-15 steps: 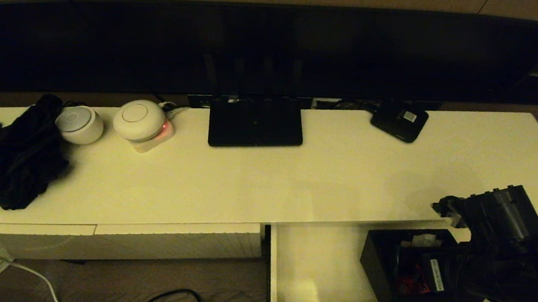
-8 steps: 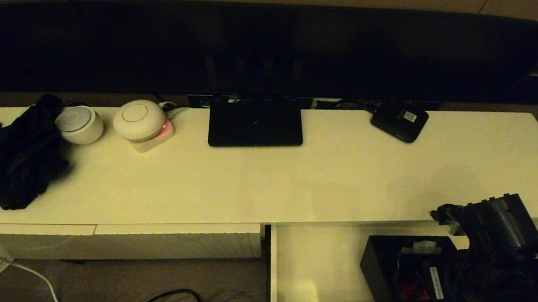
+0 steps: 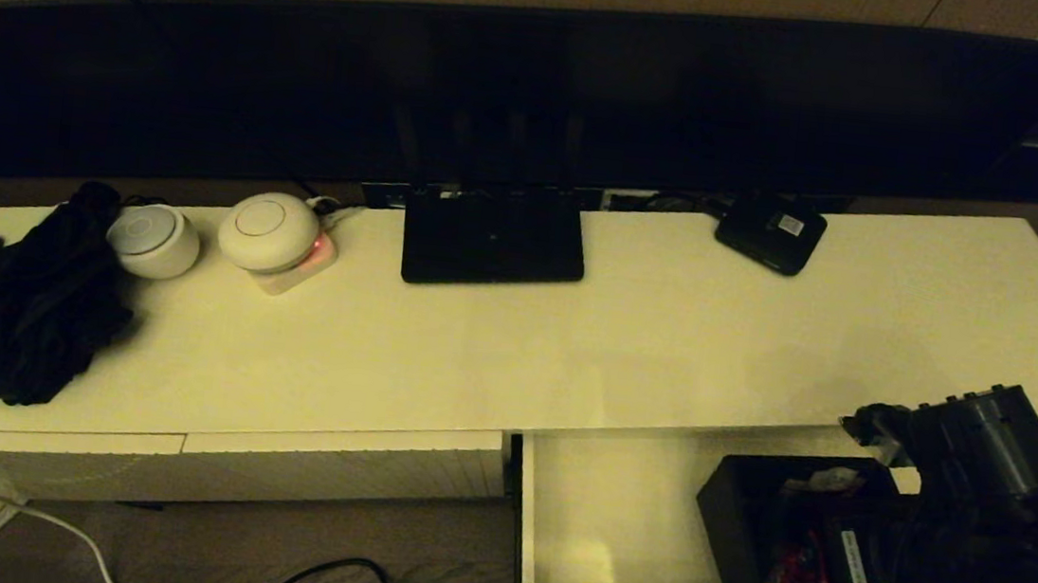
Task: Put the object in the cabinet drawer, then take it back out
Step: Take the storage box out of the drawer and put it on the table
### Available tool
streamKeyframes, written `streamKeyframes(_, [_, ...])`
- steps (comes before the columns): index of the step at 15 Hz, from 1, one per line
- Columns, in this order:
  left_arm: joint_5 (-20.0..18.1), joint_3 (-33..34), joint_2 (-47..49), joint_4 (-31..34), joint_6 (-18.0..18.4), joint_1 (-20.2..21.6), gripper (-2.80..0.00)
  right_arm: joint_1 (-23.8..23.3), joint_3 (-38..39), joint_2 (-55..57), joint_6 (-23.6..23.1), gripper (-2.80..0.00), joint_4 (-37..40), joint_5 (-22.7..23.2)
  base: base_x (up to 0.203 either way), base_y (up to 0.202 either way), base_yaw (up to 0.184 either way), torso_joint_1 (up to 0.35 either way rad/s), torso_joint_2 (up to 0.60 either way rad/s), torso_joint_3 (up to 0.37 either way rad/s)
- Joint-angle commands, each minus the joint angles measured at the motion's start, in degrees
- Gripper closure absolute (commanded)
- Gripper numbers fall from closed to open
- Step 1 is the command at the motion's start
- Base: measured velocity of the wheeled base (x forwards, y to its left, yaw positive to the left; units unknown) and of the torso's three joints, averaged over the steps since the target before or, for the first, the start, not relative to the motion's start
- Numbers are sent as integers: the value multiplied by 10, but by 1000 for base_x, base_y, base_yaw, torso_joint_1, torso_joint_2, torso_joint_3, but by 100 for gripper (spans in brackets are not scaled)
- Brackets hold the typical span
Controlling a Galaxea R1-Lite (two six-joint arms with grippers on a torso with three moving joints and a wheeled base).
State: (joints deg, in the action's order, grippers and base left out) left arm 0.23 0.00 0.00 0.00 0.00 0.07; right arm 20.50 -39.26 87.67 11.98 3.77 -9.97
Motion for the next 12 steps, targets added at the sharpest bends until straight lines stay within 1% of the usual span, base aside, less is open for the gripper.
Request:
streamKeyframes(1, [0, 2, 0, 0, 0, 0, 0, 0, 4, -19, 1, 0, 0, -2, 0, 0, 0, 0, 0, 0])
streamKeyframes(7, [0, 2, 0, 0, 0, 0, 0, -1, -2, -36, 0, 0, 0, -17, 0, 0, 0, 0, 0, 0])
streamKeyframes(12, [0, 2, 0, 0, 0, 0, 0, -1, -32, -45, -1, 0, 9, -38, 0, 0, 0, 0, 0, 0])
